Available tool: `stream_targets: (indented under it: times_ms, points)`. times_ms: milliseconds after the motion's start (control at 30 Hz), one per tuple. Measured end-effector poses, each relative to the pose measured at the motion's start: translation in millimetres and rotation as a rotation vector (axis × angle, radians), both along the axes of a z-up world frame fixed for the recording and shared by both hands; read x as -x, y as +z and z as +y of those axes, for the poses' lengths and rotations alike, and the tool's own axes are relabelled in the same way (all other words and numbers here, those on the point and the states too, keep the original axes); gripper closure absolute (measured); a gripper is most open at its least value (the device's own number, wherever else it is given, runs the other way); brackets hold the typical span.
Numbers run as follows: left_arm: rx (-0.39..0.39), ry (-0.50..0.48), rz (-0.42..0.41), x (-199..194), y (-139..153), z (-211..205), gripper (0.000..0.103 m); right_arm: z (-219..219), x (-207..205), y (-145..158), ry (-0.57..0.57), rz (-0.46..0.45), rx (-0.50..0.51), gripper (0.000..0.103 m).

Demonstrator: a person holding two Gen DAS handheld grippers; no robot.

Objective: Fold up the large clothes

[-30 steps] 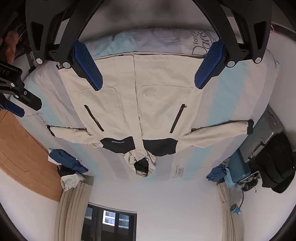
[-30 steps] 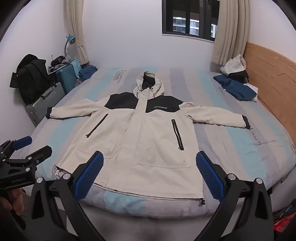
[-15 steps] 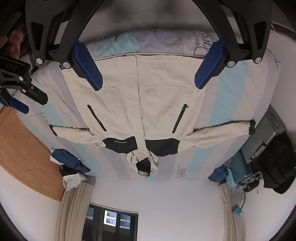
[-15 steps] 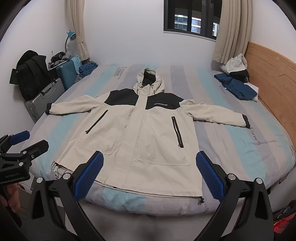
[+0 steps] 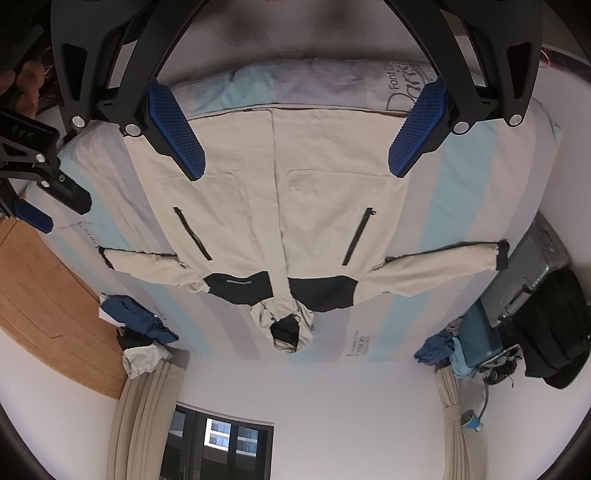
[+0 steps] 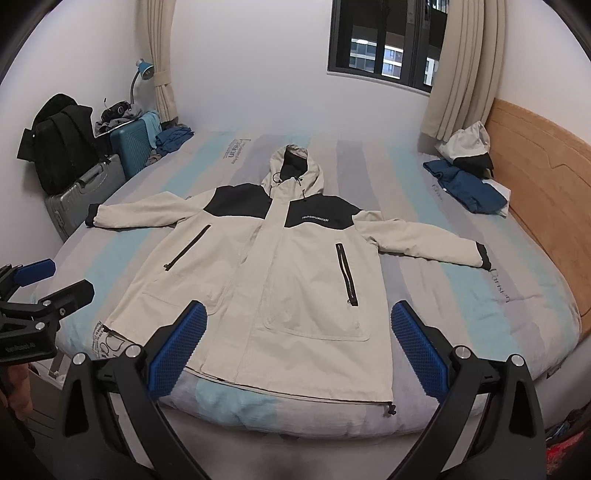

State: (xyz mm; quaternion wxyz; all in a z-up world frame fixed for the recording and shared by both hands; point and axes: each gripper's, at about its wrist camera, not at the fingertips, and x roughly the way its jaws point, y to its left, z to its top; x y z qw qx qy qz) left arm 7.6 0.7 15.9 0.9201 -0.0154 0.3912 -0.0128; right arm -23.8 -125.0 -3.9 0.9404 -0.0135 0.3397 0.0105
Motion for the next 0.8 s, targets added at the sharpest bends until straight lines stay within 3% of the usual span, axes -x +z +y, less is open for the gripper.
stream_targets:
  times_ms: [800]
  points:
    - [-0.001,0.020,-0.004,8,1,7,0.006,3,8,1,-0.013,-0.012,0.000,0.007]
